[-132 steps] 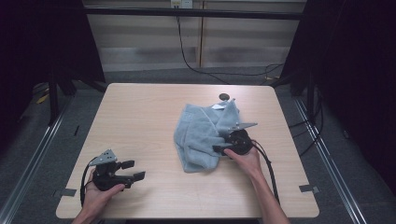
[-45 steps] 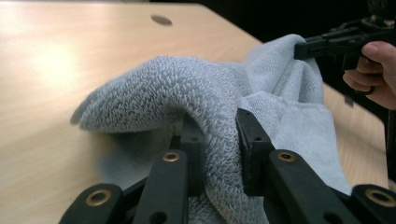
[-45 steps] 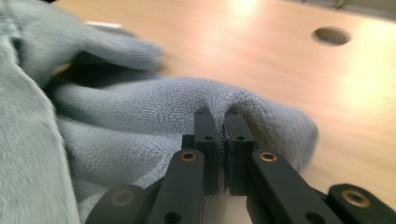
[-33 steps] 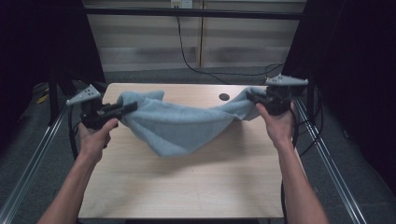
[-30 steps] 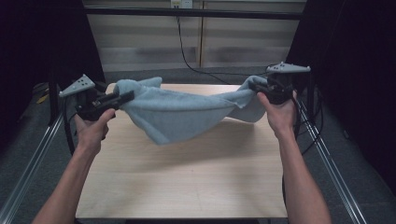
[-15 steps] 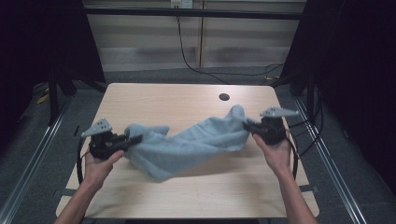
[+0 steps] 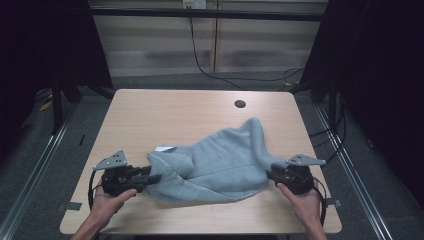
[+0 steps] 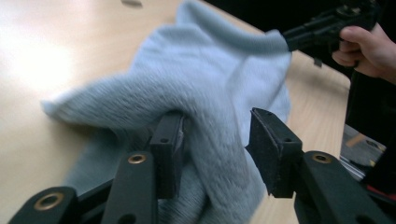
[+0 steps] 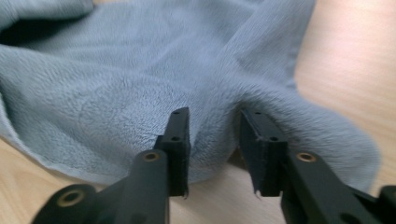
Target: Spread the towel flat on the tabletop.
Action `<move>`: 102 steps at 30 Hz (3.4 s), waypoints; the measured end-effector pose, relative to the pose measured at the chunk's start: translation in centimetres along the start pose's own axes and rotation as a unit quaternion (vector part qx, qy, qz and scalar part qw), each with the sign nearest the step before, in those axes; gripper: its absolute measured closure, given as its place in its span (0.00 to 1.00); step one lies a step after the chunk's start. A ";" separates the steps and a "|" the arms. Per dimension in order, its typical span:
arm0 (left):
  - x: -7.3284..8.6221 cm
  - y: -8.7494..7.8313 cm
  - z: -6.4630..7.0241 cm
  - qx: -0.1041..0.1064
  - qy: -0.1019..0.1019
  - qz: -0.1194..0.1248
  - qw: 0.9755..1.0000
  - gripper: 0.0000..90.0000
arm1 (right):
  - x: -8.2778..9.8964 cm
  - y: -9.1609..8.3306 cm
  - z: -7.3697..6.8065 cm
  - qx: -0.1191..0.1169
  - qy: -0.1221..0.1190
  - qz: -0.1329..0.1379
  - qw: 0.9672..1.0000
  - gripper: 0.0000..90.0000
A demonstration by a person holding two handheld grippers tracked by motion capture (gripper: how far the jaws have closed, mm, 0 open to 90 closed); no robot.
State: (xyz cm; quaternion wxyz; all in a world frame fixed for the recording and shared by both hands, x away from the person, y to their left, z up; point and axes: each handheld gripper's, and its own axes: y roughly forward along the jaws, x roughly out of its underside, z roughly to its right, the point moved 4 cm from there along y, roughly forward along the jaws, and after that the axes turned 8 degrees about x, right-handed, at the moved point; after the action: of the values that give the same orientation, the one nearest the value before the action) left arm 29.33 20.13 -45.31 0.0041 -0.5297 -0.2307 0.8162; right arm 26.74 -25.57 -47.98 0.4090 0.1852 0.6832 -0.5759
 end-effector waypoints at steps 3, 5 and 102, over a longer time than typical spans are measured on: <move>-1.4 -0.8 -0.7 -0.007 -0.002 0.029 1.000 0.58 | -0.5 -1.0 0.4 -0.001 0.012 0.018 1.000 0.67; -2.1 -0.9 -1.5 -0.015 -0.003 0.038 0.999 0.57 | -0.8 -1.3 0.2 -0.011 0.016 0.027 0.999 0.66; 4.1 1.5 0.2 0.005 -0.046 -0.056 0.997 0.70 | 4.3 -2.7 -4.8 -0.115 -0.019 -0.030 0.993 0.75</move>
State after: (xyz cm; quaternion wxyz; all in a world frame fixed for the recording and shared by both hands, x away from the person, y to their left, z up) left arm 27.78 19.73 -49.35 0.0414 -0.4777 -0.2558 0.8394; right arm 20.55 -22.77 -49.60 0.4229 0.1050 0.7423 -0.5091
